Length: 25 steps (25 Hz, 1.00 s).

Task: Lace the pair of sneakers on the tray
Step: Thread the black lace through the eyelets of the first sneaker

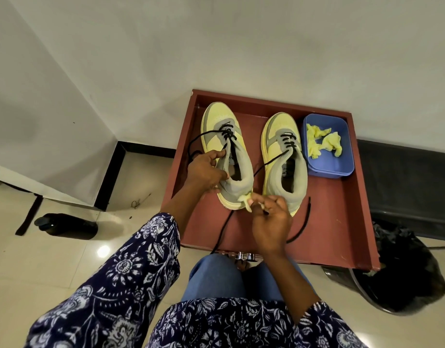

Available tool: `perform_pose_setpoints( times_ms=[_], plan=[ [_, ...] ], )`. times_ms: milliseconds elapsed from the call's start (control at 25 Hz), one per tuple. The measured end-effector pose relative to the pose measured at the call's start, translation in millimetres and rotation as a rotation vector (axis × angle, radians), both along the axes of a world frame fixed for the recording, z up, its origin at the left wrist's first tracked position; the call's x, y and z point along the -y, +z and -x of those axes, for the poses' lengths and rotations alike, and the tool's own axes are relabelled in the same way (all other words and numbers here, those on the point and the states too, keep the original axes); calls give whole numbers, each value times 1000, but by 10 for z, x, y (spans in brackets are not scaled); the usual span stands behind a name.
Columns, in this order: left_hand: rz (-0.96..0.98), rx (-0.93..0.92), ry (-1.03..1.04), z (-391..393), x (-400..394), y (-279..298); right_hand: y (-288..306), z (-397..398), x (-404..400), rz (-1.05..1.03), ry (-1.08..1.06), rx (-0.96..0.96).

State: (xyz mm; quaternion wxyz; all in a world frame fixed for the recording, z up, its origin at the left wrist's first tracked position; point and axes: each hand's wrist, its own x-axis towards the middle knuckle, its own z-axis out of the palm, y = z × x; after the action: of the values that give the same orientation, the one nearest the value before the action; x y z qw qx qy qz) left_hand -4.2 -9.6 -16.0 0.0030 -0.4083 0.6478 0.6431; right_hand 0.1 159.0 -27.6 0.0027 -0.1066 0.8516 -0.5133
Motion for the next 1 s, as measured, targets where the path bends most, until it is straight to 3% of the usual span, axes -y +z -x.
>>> perform_pose_setpoints(
  times_ms=[160,520,640,720,880,1000],
  plan=[
    [-52,8,21,-11,-23,41,110,-49,144,184,-114,72],
    [-53,-9,58,-35,-57,6,-155,-213,297,-38,8,-146],
    [-54,-6,65,-40,-62,19,-169,-162,193,-110,46,9],
    [-44,-5,64,-49,-74,24,-67,-114,97,-50,-17,154],
    [-33,-4,75,-50,-93,16,184,22,130,205,-158,159],
    [2,5,77,-52,-108,32,204,43,255,174,-99,144]
  ],
)
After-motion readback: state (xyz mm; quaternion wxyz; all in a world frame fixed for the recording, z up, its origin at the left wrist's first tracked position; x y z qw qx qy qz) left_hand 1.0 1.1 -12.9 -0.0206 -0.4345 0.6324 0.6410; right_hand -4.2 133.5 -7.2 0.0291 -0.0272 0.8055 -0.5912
